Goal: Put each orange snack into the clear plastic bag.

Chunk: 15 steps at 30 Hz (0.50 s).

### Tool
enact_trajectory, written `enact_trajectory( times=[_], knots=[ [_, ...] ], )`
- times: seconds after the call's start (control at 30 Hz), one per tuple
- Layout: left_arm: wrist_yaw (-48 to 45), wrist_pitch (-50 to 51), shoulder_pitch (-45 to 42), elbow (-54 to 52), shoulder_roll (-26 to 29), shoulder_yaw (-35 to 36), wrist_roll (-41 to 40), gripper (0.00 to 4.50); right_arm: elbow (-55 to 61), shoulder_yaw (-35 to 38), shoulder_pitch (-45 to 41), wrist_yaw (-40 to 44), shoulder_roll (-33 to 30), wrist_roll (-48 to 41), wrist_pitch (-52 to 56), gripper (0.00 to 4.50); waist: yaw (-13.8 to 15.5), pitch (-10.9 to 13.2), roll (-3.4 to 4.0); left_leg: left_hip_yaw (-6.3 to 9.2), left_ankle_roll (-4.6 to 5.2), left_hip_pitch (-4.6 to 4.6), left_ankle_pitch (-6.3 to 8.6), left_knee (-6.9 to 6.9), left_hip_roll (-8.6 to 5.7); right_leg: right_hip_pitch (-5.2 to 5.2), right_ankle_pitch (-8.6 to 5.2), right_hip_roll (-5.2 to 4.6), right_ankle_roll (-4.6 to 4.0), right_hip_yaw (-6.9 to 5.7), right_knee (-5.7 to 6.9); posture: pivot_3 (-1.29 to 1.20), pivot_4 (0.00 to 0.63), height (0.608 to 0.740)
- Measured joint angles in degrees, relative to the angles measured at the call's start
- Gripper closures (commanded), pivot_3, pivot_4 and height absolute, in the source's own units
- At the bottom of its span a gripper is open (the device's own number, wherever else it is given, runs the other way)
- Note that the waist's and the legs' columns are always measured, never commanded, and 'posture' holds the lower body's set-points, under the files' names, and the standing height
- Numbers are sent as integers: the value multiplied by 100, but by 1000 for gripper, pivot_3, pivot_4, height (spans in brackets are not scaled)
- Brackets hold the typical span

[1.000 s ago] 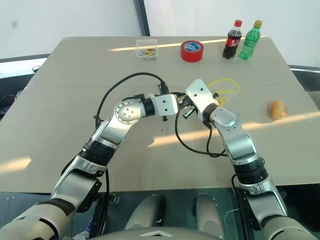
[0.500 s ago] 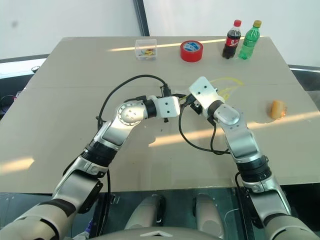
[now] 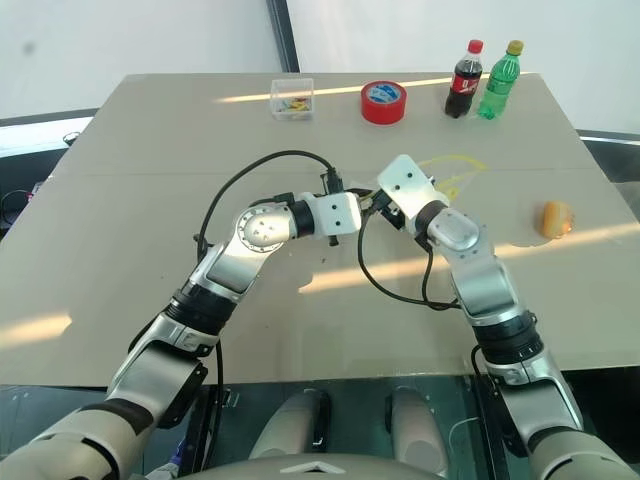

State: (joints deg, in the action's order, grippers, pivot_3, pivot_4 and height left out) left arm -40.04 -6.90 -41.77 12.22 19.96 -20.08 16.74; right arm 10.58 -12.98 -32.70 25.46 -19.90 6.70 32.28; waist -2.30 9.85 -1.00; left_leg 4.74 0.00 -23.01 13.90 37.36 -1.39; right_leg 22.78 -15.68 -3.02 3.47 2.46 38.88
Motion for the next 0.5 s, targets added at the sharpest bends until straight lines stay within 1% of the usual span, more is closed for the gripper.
enact_trajectory(
  times=[0.07, 0.1, 0.13, 0.5],
  knots=[
    [-5, 108, 23, 3, -12, 146, -185, 1951, 3, -6, 15, 1, 10, 10, -97, 1324, -5, 0, 0, 0, 0, 0, 0, 0, 1, 0, 0, 0, 0, 0, 0, 0, 150, 740],
    [9, 128, 21, 1, -6, 207, -240, 1351, 3, -8, 21, 7, 26, 6, -121, 1324, -4, 0, 0, 0, 0, 1, 0, 0, 1, 0, 0, 0, 0, 0, 0, 0, 150, 740],
    [41, 130, 20, 0, -1, 246, -243, 913, 2, -9, 29, 22, 42, 3, -122, 1324, -1, 0, 0, 1, 0, 0, 0, 0, 0, 0, 0, 0, 0, 0, 0, 0, 150, 740],
    [110, 21, 21, -4, 57, 195, -182, 913, 4, -6, 40, 36, 79, -11, -127, 1324, 1, 0, 0, 0, 0, 0, 0, 1, 0, 0, 0, 0, 0, 0, 0, 0, 150, 740]
  ],
)
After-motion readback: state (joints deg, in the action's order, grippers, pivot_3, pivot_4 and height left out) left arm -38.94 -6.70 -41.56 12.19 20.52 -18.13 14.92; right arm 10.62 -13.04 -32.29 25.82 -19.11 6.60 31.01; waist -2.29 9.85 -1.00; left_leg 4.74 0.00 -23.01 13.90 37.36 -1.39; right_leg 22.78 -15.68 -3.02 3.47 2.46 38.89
